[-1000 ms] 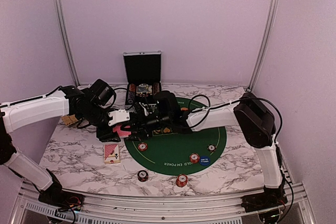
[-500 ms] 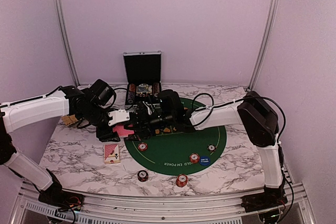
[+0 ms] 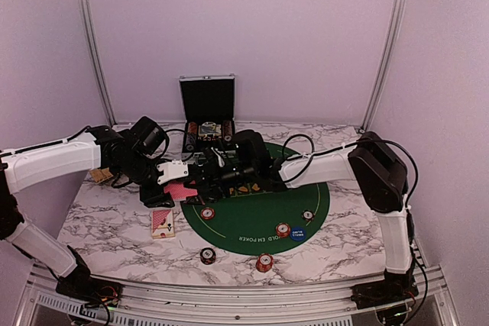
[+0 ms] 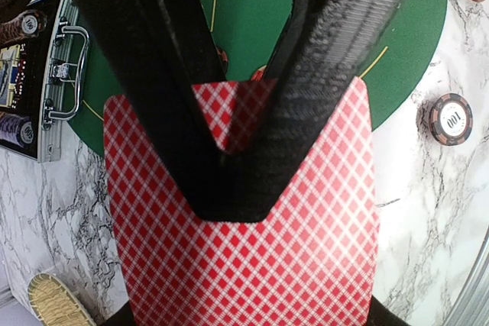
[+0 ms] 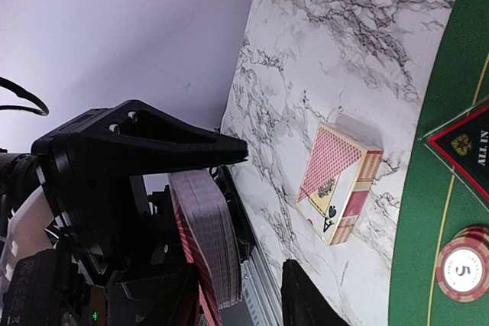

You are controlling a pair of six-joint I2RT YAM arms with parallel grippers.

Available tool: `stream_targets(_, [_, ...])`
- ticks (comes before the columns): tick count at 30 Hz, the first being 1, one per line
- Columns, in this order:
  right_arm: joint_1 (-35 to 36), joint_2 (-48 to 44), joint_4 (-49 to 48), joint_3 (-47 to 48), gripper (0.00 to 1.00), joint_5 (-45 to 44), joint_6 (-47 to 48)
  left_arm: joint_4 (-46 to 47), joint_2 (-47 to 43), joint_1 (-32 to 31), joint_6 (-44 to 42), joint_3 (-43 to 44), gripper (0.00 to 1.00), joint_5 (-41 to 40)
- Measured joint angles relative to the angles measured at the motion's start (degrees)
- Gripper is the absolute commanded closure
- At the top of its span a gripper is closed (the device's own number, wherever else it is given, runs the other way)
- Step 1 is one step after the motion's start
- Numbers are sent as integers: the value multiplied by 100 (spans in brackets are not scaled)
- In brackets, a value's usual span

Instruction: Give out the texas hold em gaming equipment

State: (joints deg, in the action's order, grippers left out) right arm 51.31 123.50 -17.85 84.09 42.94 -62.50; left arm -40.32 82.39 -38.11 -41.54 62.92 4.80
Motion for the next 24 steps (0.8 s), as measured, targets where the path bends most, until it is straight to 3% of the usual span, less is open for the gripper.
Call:
stream_targets(7, [-13, -94, 37, -28, 84, 0, 24, 2, 17, 28, 20, -9, 85, 0])
stream_targets(15, [-59, -175, 201, -39, 87, 0, 72, 2, 22, 68, 22, -44, 88, -35])
stream_targets(24, [-208, -310, 363, -87, 100, 4, 212, 15, 22, 107, 22, -105, 93, -39])
